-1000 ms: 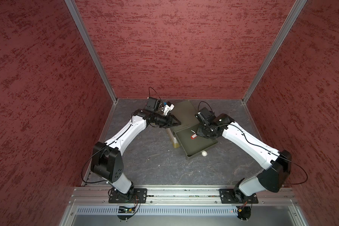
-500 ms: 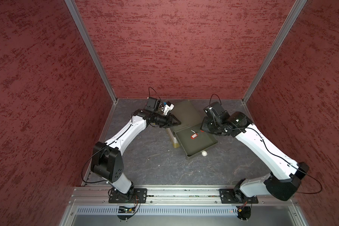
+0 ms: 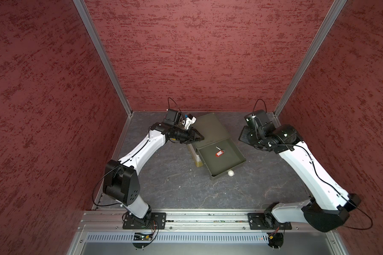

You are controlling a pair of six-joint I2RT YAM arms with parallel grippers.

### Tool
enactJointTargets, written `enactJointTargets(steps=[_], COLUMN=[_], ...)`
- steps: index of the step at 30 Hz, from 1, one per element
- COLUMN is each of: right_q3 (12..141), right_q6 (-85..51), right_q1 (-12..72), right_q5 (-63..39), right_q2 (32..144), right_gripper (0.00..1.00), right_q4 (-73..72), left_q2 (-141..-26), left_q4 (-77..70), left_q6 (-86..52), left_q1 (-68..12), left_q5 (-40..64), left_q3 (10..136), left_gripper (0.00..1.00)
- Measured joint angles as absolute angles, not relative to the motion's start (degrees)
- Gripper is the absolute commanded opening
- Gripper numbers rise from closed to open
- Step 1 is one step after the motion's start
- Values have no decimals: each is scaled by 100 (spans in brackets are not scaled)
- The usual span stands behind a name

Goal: Take the keys out of the drawer
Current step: Pick up the key from the drawer, then place the key at the center of the board.

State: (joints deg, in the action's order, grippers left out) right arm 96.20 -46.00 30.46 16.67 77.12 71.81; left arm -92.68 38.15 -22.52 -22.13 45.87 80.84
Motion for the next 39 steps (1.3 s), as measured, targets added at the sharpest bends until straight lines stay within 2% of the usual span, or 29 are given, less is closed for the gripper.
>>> enactJointTargets(steps=[10,19,39], right_q3=[8394,7203,6622], right_q6=[-4235,-4195,-4101], right_q1=[2005,1603,1096], right_q5=[1253,635,-274], right_q2=[7384,7463,8995], right_gripper=[0,0,0], right_q4=[6914,6202,4628], left_q2=[-9297,-9413,-9463], left_q4=[3861,4023,4112], left_q6=[-2276,-2285,-2263], left_q1=[-2213,-2209,-2200], left_q5=[4480,4475,4473], left_q3=[8149,8320,8403], left_gripper=[37,37,37])
